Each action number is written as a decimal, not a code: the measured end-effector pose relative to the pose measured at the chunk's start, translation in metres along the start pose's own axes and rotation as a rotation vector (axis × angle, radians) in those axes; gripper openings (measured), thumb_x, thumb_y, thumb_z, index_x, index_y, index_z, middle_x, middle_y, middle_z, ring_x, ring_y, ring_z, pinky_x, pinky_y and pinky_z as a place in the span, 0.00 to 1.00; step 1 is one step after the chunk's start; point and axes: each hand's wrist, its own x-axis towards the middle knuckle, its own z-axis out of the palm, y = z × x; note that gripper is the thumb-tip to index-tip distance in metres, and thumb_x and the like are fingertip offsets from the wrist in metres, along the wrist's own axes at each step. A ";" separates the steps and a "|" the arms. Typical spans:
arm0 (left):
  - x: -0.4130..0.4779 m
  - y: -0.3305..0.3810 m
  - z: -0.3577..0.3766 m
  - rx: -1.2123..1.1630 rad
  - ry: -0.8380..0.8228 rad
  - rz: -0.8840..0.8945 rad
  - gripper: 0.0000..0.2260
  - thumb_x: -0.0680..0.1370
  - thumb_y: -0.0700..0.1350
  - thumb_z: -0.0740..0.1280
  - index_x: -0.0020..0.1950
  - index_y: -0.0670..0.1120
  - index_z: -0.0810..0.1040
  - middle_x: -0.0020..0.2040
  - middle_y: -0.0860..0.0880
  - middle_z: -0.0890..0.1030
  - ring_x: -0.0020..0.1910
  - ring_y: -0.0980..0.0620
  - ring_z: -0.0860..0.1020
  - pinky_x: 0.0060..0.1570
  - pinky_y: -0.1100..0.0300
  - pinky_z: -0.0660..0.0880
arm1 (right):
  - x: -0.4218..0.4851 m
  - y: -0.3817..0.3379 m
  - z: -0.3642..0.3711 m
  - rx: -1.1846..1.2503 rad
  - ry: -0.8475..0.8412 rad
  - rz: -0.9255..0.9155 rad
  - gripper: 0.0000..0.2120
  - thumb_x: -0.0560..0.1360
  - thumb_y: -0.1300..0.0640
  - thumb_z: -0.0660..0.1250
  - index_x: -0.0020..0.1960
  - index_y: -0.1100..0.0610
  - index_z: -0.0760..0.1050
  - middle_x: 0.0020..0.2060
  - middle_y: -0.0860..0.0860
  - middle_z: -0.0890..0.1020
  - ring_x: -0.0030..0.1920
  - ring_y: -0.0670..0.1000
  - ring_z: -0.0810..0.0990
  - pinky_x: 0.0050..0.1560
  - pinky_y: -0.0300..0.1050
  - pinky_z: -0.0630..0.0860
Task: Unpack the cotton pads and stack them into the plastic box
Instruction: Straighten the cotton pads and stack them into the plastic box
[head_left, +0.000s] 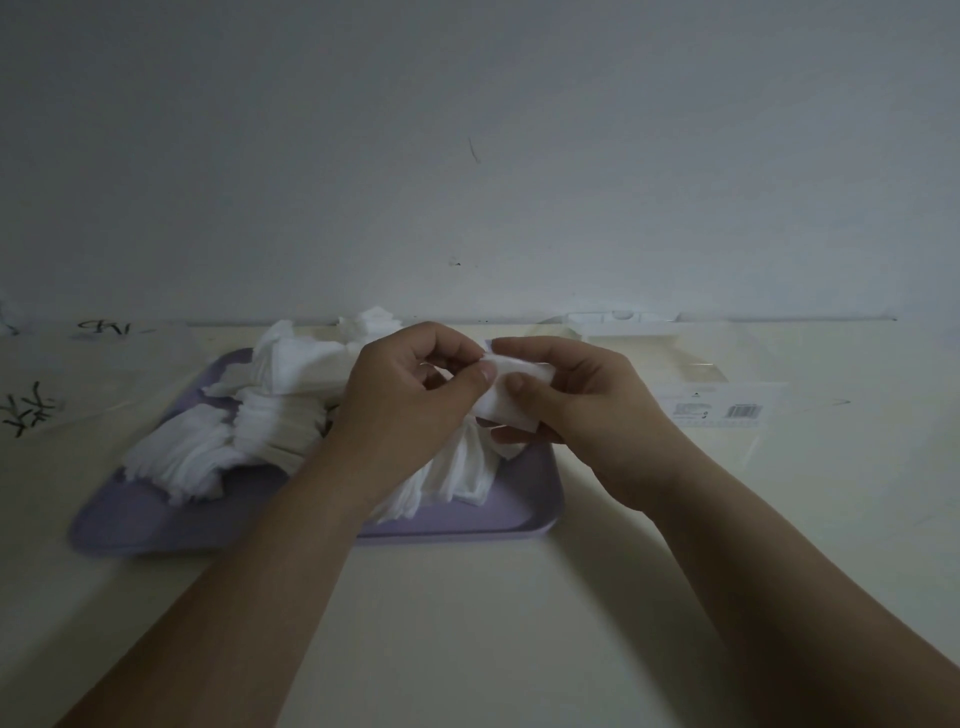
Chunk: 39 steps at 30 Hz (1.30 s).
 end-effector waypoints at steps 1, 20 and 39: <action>0.000 0.000 0.000 0.006 -0.002 0.002 0.04 0.76 0.42 0.77 0.44 0.51 0.85 0.39 0.51 0.85 0.35 0.47 0.80 0.39 0.51 0.79 | 0.000 0.001 0.000 -0.013 -0.002 -0.003 0.13 0.82 0.69 0.66 0.66 0.64 0.80 0.55 0.64 0.86 0.52 0.63 0.88 0.50 0.57 0.87; 0.007 -0.002 -0.006 0.021 -0.034 -0.153 0.07 0.79 0.38 0.72 0.49 0.50 0.85 0.38 0.51 0.84 0.34 0.54 0.79 0.39 0.59 0.79 | 0.003 0.000 -0.002 0.062 0.113 0.126 0.05 0.81 0.66 0.69 0.52 0.67 0.82 0.42 0.62 0.86 0.43 0.60 0.87 0.47 0.51 0.87; 0.010 -0.017 -0.030 0.748 -0.391 0.087 0.07 0.73 0.44 0.70 0.44 0.57 0.83 0.41 0.56 0.80 0.38 0.60 0.77 0.38 0.63 0.70 | 0.003 0.008 0.009 -0.072 0.233 0.152 0.06 0.84 0.64 0.61 0.60 0.65 0.73 0.46 0.66 0.87 0.40 0.65 0.88 0.44 0.59 0.87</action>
